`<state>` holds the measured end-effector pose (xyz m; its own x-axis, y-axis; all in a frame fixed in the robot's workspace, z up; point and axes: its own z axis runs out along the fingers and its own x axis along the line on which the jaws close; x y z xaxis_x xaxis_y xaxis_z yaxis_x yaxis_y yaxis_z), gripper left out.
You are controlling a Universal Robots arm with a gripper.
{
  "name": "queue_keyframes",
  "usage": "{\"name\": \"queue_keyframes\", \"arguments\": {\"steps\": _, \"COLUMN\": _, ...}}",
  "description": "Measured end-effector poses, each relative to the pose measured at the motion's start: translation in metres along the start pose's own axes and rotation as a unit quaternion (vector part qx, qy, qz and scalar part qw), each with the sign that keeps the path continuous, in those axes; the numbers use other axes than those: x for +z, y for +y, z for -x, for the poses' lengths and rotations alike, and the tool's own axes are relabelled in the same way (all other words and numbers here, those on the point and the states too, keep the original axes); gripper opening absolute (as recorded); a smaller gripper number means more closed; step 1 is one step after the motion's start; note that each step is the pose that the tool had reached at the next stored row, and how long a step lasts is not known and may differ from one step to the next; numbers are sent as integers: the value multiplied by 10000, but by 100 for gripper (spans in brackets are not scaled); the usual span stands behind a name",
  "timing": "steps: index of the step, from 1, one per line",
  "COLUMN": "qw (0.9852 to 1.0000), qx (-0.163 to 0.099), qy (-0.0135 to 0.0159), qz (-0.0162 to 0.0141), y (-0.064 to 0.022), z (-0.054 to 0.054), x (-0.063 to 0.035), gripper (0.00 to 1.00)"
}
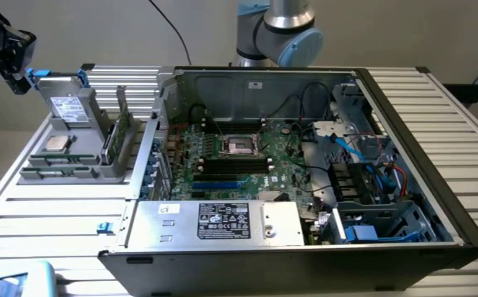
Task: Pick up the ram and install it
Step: 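Pick up the ram and move it above insertion slot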
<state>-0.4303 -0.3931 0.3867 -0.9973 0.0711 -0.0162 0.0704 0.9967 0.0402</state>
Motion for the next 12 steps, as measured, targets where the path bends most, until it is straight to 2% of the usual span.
{"name": "queue_keyframes", "arguments": {"steps": 8, "qw": 10000, "qx": -16, "qy": 1, "qz": 0, "y": 9, "z": -13, "x": 4, "gripper": 11}}
{"name": "queue_keyframes", "arguments": {"steps": 12, "qw": 9998, "qx": -193, "qy": 9, "qz": 3, "y": 18, "z": -30, "x": 12, "gripper": 11}}
